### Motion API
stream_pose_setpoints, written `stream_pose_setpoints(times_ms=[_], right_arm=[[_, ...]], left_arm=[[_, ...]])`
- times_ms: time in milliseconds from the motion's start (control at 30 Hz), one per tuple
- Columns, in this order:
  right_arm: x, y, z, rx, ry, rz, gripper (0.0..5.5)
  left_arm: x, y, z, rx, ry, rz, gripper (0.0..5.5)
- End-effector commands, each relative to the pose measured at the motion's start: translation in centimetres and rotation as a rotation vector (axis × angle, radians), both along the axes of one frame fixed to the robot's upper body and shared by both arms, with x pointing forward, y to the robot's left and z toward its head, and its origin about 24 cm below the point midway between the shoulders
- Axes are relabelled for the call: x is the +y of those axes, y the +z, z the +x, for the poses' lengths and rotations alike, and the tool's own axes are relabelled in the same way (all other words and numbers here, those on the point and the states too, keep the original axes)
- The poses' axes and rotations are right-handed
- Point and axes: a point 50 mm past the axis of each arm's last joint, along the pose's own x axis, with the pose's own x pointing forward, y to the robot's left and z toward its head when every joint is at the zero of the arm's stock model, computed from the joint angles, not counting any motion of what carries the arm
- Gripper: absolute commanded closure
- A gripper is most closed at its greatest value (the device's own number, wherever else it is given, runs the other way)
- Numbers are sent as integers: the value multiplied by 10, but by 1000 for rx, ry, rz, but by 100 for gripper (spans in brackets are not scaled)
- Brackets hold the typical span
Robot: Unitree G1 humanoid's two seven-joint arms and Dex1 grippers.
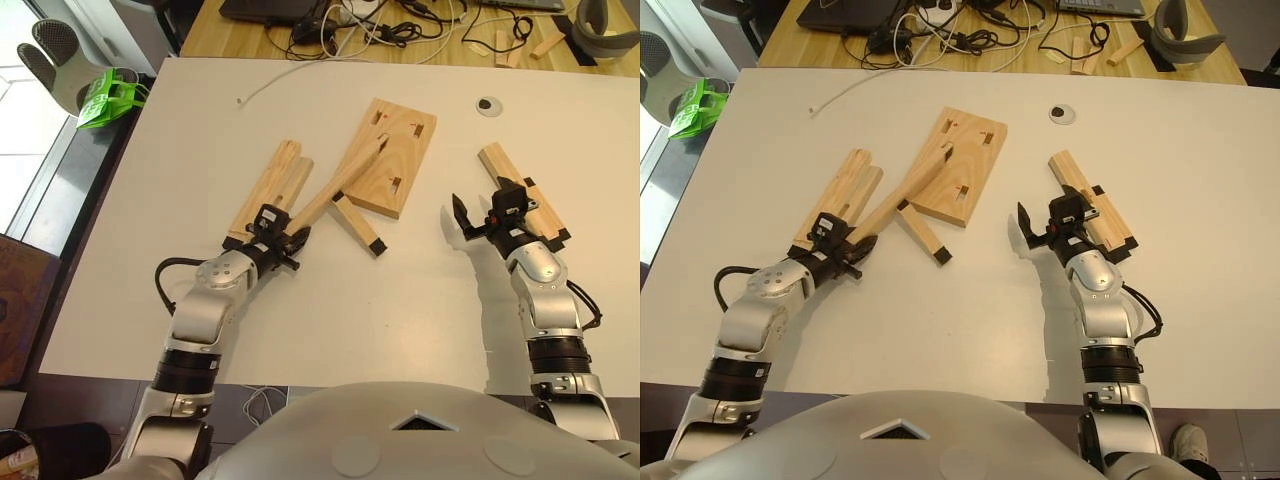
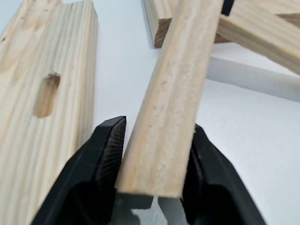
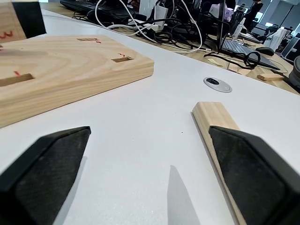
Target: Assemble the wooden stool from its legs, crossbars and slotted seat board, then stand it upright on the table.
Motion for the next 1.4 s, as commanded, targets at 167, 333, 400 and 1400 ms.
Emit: stream_pose_setpoints(times_ms=[167,333,400,1400], right_arm=[[4,2,5,-23,-20,15,82],[3,9,10,-62,-16,4,82],[6,16,14,-102,-3,-7,82],[52,91,149,-6,300,-144,546]], left_arm=[[-4,67,24,-199,-67,-77,448],[-13,98,39,-257,-107,-102,448],[-13,112,51,-287,-108,-88,448],[-50,215,79,-597,-254,-273,448]])
